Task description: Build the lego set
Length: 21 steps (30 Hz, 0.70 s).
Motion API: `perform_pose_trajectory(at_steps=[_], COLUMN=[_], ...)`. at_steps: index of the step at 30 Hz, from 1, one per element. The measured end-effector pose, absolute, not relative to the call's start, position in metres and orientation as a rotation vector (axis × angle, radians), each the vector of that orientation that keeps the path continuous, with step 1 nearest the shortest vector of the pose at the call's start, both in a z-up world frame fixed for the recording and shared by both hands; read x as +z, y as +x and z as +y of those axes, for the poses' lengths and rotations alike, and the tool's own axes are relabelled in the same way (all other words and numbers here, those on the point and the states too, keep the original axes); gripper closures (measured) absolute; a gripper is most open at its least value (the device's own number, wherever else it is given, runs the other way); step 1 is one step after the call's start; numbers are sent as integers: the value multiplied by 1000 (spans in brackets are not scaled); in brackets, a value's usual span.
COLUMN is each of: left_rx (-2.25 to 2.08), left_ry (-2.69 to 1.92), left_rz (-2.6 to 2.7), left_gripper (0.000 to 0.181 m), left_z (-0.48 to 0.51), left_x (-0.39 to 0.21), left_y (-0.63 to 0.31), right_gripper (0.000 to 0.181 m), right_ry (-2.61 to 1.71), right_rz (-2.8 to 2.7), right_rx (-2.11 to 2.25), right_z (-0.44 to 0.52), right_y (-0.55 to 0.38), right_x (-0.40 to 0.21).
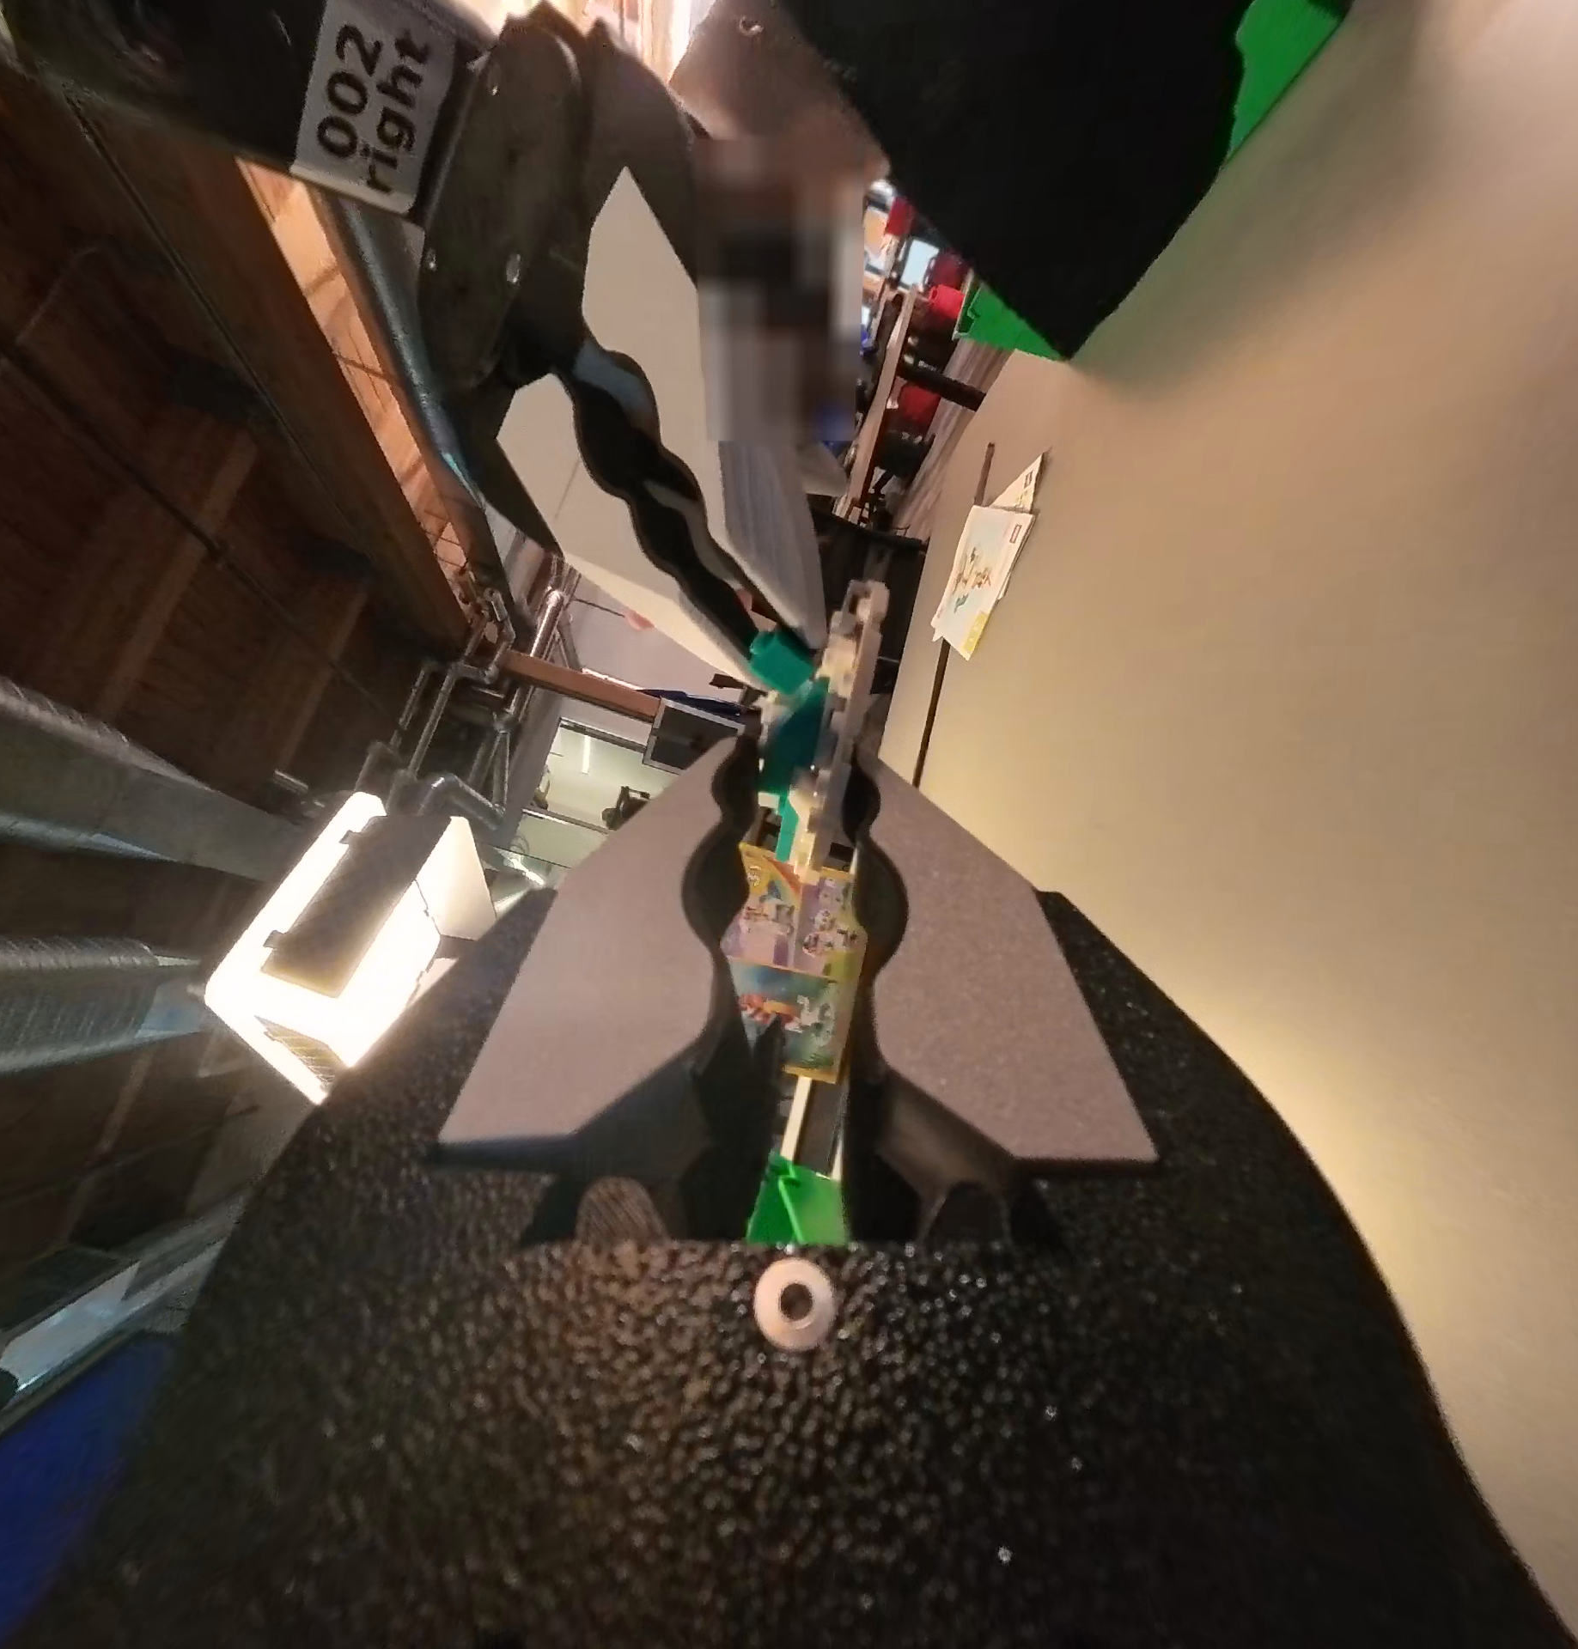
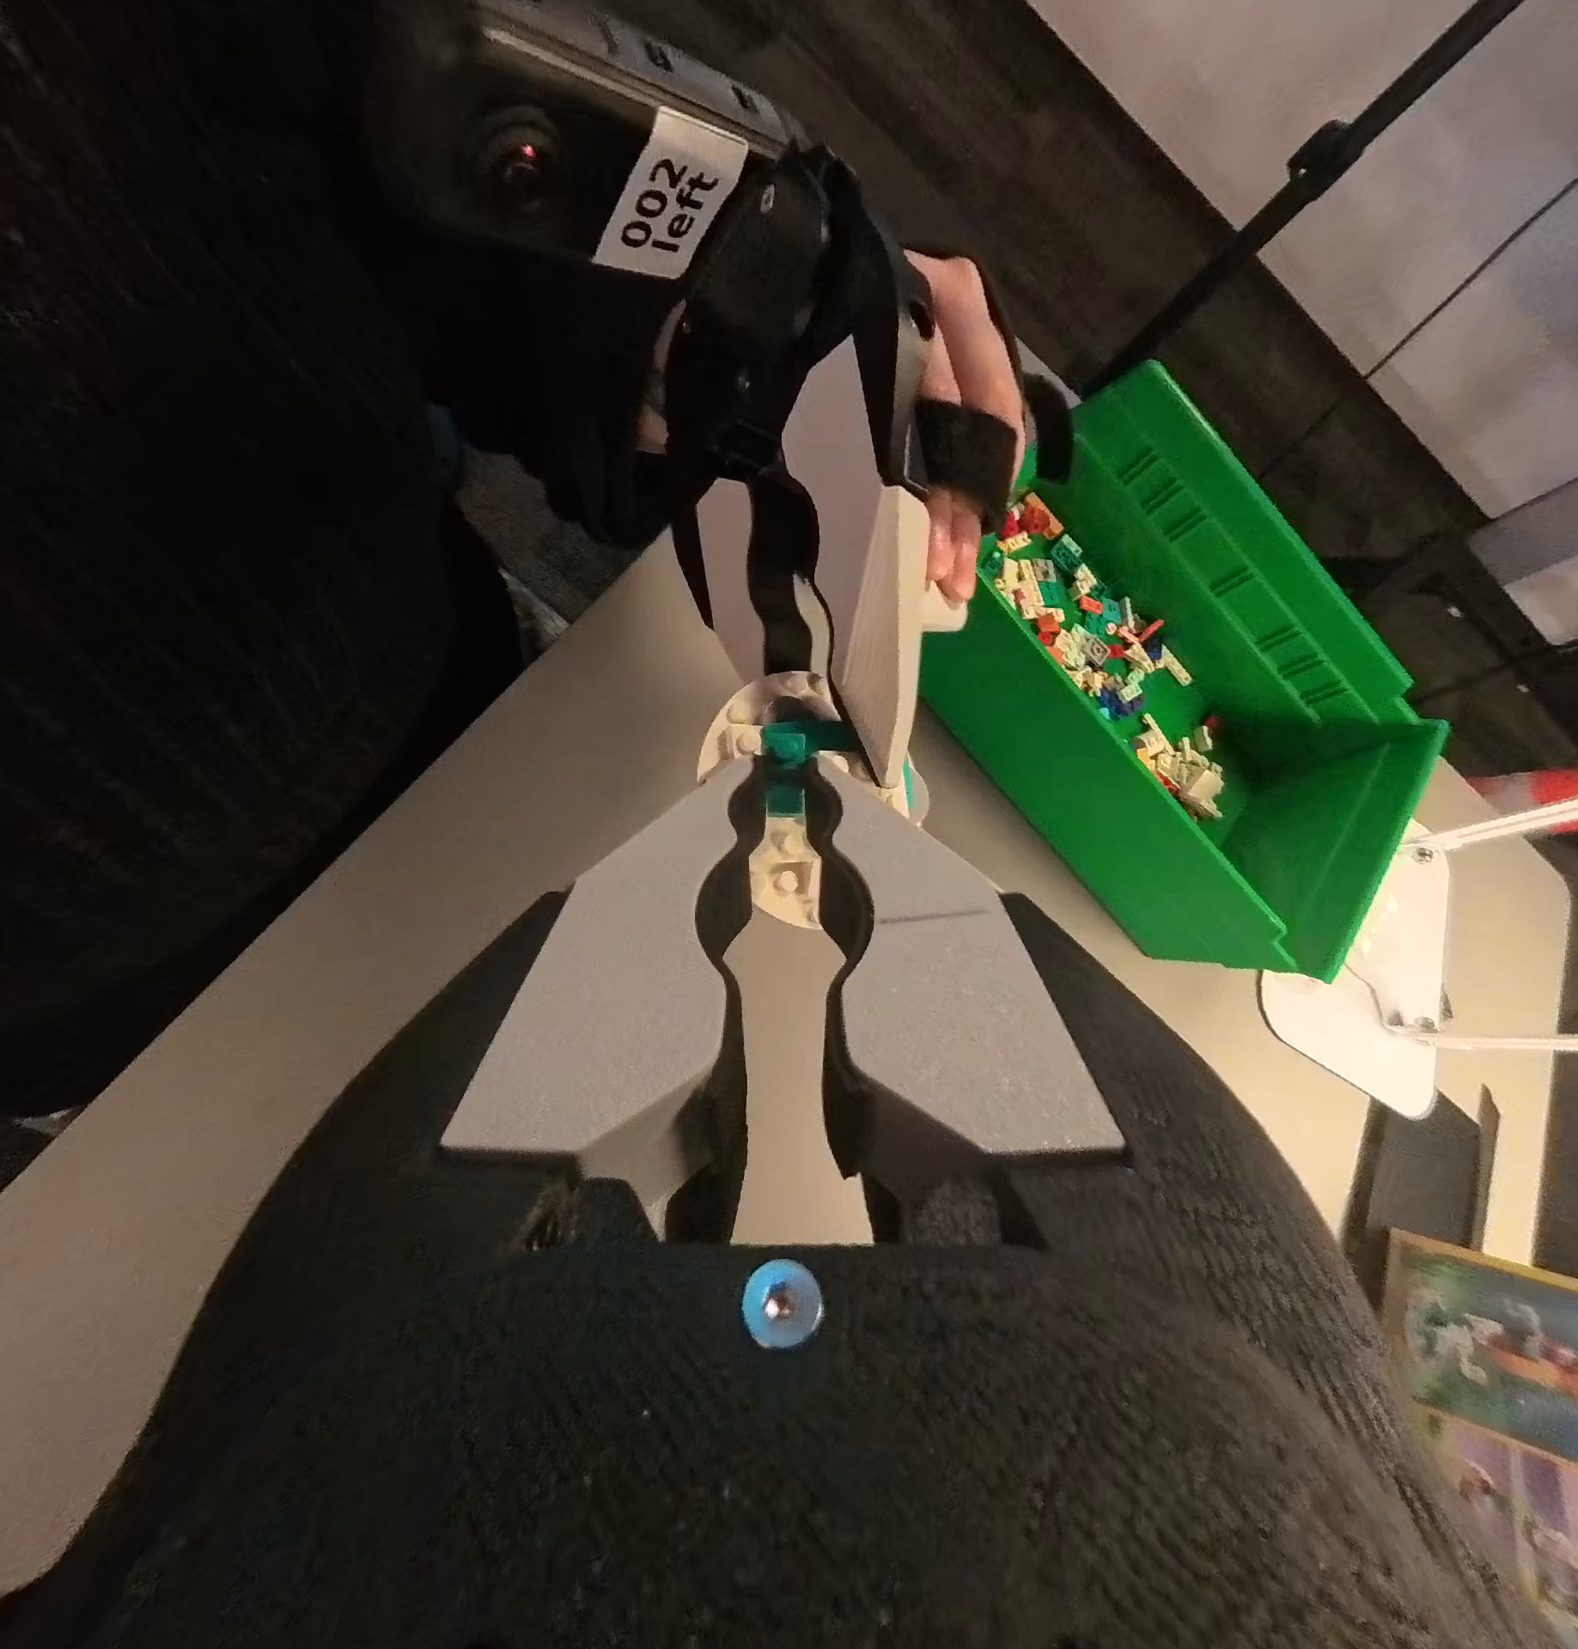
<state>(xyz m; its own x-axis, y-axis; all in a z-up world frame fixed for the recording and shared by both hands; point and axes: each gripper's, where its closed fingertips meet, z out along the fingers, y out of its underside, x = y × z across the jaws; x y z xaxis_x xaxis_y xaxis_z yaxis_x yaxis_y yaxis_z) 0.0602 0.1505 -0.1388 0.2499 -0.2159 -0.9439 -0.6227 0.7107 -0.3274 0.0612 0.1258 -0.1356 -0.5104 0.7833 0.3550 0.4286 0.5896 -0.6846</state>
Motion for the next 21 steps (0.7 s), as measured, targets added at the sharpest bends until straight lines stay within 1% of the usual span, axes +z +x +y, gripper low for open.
perform_pose_trajectory(at_steps=[3,6,21], left_rx=[306,286,284], left_ry=[-785,-779,-761], left_rz=[1327,1330,1349], left_gripper=[165,165,165], left_z=[151,149,148], left_x=[-141,-141,-145], left_y=[61,64,69], right_gripper=[175,167,165], right_ry=[-958,-977,-1056], right_rz=[-2145,-2133,-2140], right_rx=[671,662,747], right_z=[129,132,133], right_y=[62,63,68], right_x=[-137,-138,-143])
